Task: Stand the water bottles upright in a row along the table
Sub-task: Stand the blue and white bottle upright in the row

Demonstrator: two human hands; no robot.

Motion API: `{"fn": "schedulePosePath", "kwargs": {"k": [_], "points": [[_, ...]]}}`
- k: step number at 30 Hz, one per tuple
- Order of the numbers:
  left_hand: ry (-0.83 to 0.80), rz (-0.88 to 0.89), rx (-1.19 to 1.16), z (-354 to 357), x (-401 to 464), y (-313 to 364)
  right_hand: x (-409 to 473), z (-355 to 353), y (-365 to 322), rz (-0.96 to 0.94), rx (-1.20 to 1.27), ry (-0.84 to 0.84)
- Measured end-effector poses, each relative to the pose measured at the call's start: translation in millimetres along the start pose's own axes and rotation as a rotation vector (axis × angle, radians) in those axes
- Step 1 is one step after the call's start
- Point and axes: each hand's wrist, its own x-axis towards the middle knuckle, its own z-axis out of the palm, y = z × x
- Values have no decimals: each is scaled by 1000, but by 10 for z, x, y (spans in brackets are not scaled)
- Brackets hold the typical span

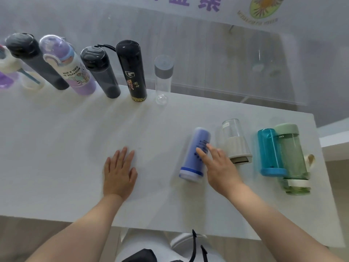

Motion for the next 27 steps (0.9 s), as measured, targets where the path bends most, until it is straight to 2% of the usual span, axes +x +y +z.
{"fn": "schedulePosePath", "kwargs": {"k": [5,9,12,17,27], "points": [[11,-16,-15,-6,9,21,234,-79,98,-302,-230,12],[1,-29,-4,-11,11,16,365,3,86,-372,-251,-21],[6,-34,-16,-20,8,18,417,36,57,-380,-261,16],[6,-32,-14,-20,11,18,382,54,45,-347,-257,24],[-5,-41,-20,-41,1,29,252,-91,-234,23,279,102]]}}
